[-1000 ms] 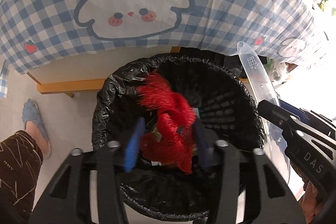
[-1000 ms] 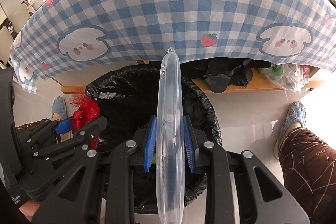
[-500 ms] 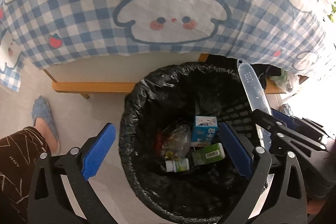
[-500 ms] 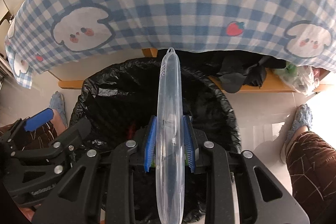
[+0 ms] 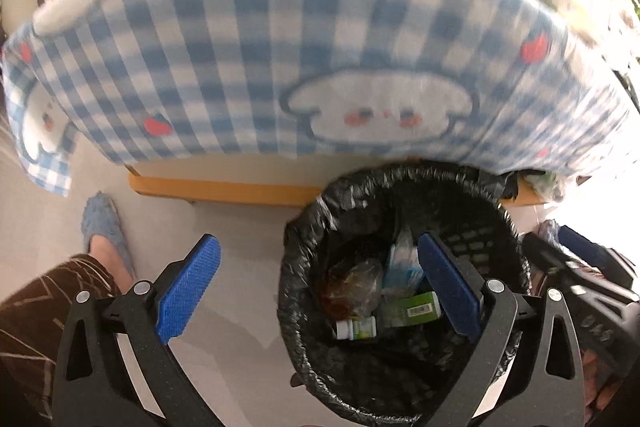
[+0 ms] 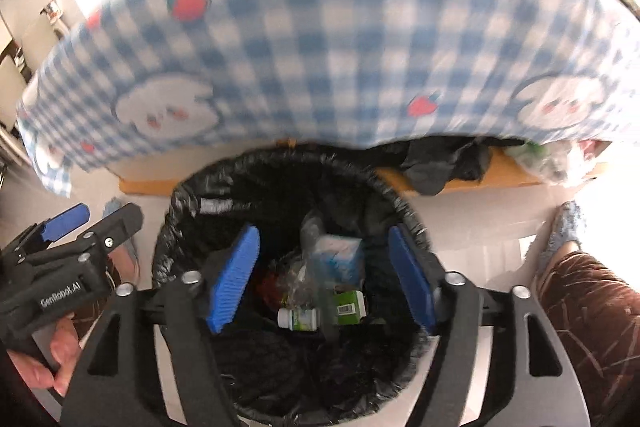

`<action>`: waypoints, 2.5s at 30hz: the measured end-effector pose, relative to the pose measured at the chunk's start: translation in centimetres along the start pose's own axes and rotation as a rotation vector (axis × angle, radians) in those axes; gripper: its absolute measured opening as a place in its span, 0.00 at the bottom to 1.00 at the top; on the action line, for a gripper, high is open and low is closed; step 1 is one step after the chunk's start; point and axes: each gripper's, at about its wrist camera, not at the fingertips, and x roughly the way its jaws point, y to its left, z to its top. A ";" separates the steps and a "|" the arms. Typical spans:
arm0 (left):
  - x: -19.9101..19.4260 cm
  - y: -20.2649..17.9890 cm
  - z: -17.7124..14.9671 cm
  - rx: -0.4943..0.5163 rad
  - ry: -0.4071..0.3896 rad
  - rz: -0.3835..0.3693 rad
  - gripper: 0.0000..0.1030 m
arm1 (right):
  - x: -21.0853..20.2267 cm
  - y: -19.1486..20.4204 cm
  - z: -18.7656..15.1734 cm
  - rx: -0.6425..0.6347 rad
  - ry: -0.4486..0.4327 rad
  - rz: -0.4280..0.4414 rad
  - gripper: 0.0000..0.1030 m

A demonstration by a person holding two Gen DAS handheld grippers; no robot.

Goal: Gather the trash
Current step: 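Grasp the gold foil bag with the left tool while the right tool grasps the white-green medicine box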

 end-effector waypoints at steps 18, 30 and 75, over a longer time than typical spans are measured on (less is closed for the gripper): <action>-8.0 0.4 13.3 0.009 -0.104 -0.012 0.94 | -9.8 0.3 9.7 -0.073 -0.189 0.009 0.79; -7.9 -1.4 25.1 0.047 -0.158 -0.028 0.94 | -8.0 1.2 15.4 -0.092 -0.188 0.000 0.79; 8.2 -7.0 40.0 0.101 0.072 0.076 0.53 | -2.9 1.2 18.9 -0.073 -0.032 0.032 0.81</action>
